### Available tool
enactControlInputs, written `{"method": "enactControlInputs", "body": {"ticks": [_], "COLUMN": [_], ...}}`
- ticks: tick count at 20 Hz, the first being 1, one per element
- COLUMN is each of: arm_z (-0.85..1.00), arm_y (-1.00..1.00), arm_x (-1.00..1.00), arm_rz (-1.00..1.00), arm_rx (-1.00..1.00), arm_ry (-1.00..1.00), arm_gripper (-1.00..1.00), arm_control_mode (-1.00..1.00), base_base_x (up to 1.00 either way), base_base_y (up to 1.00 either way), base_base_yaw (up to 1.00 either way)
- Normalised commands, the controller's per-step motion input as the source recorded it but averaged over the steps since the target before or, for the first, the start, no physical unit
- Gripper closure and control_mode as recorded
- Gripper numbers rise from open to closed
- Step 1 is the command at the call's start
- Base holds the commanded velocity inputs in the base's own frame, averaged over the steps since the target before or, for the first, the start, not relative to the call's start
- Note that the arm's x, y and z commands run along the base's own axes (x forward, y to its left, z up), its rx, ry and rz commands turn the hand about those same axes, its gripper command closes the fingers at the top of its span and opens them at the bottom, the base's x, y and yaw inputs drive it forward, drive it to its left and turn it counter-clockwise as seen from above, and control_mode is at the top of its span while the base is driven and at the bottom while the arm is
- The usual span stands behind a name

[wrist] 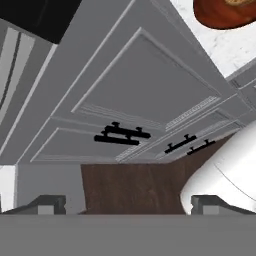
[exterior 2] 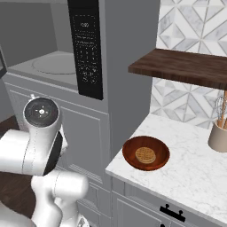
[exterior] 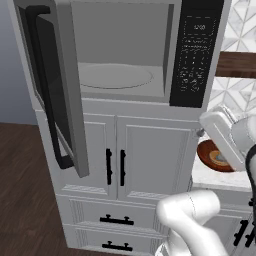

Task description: Open the microwave, place the bowl with waffle inside the microwave, then close the microwave door and turn it on.

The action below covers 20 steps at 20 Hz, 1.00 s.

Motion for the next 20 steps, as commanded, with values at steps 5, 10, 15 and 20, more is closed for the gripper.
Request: {"method": "enactControlInputs", "body": {"ticks": [5,10,15,20], "arm_z": [-0.24,-0.38,-0.25,-0.4], "arm_y": [-1.0,-1.0,-1.0,-0.94], "arm_x": [0.0,0.24,0.37,0.33], "arm_rz": [-0.29,-0.34,-0.16,-0.11], "arm_rx": [0.11,0.01,0.06,0.0], "arm_ry": [0.16,0.13,0.11,0.18], "arm_gripper": [-1.0,-1.0,-1.0,-1.0], "arm_control_mode": [-1.0,-1.0,-1.0,-1.0], "base_base_x": [0.0,0.0,0.0,0.0], "base_base_y": [0.0,0.0,0.0,0.0], "base_base_yaw": [0.0,0.0,0.0,0.0]}}
